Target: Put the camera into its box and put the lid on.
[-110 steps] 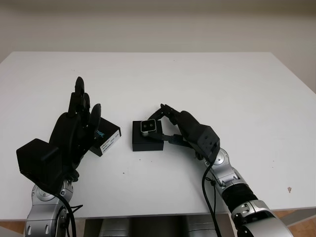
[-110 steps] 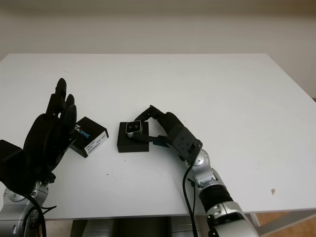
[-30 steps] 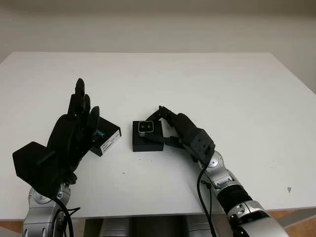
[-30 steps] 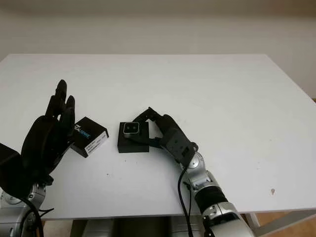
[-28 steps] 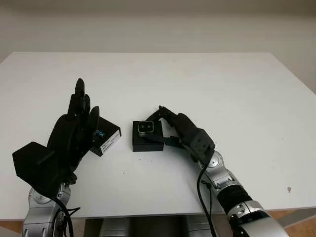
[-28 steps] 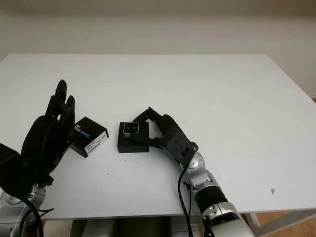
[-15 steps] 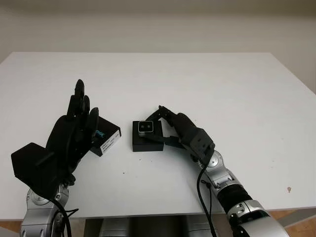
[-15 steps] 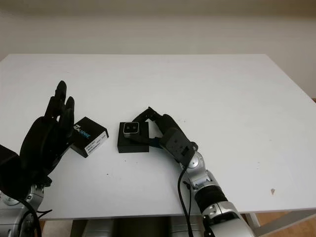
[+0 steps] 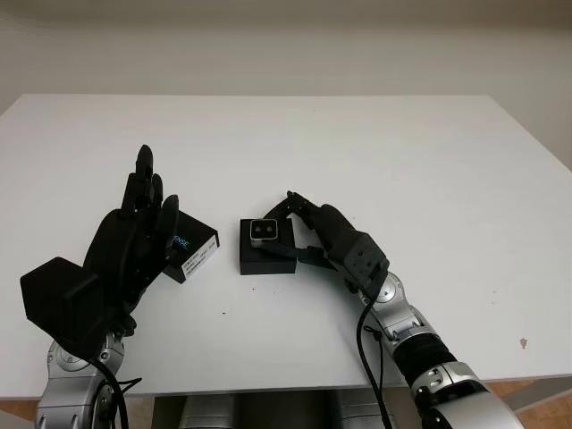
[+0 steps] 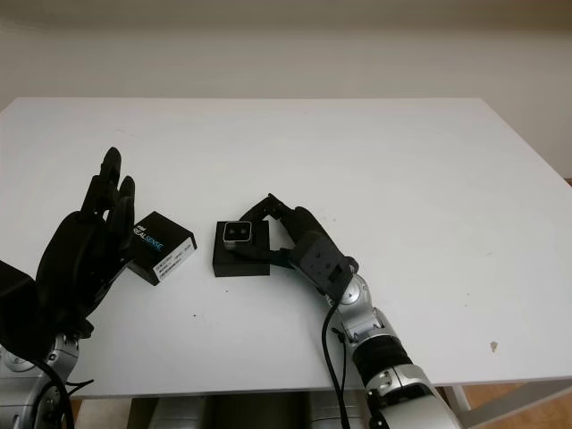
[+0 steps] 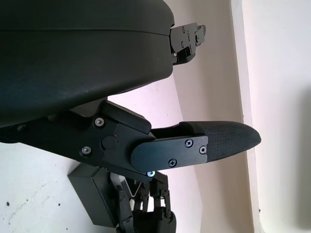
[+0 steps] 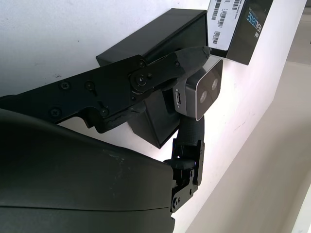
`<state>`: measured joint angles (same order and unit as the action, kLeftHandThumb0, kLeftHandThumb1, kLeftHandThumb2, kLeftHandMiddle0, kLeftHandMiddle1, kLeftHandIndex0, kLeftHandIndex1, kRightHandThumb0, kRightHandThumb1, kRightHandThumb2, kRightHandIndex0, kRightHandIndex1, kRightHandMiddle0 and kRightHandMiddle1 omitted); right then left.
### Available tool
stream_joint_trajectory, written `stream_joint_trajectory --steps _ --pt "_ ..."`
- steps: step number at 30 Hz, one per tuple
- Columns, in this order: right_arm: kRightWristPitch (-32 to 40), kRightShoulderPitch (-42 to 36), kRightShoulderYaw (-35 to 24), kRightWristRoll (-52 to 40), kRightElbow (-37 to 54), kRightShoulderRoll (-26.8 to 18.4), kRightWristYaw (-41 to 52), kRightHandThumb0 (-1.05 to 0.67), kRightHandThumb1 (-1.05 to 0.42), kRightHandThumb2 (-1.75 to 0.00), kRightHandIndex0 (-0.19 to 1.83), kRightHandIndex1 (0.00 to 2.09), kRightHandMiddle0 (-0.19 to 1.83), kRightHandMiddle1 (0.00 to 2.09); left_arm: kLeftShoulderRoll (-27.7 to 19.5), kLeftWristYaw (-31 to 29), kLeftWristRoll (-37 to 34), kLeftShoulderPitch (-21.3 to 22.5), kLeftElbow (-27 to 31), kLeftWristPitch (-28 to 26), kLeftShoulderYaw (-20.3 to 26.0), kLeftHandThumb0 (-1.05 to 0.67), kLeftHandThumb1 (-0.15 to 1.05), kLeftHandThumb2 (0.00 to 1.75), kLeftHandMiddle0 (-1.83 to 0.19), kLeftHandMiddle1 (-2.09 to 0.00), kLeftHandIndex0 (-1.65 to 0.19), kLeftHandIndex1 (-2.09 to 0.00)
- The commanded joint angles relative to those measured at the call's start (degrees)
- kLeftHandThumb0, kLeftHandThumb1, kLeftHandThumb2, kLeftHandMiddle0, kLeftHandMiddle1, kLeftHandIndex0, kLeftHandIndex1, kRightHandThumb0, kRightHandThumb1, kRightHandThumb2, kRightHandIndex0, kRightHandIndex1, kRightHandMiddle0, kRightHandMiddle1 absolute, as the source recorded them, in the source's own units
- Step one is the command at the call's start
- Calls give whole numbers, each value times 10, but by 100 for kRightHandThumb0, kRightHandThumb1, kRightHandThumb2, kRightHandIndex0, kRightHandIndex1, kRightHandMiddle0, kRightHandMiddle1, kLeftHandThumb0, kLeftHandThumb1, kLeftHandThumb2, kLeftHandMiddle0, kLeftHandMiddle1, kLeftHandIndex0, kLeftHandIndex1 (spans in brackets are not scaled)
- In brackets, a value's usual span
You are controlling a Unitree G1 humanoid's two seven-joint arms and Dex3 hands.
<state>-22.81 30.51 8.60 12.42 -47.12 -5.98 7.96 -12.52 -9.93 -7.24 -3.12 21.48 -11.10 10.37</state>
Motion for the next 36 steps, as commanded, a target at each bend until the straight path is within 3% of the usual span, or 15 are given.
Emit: stream_joint_trajectory --steps 1,36 --pt "-2 4 3 3 -8 -4 -2 -51 -105 -13 4 6 33 153 -5 -1 -2 0 11 2 3 -84 105 57 19 0 19 0" --pt "-4 1 2 4 -7 -7 -11 -52 -105 -15 3 5 32 155 -12 -3 -5 -1 12 4 4 -83 105 58 19 0 19 0"
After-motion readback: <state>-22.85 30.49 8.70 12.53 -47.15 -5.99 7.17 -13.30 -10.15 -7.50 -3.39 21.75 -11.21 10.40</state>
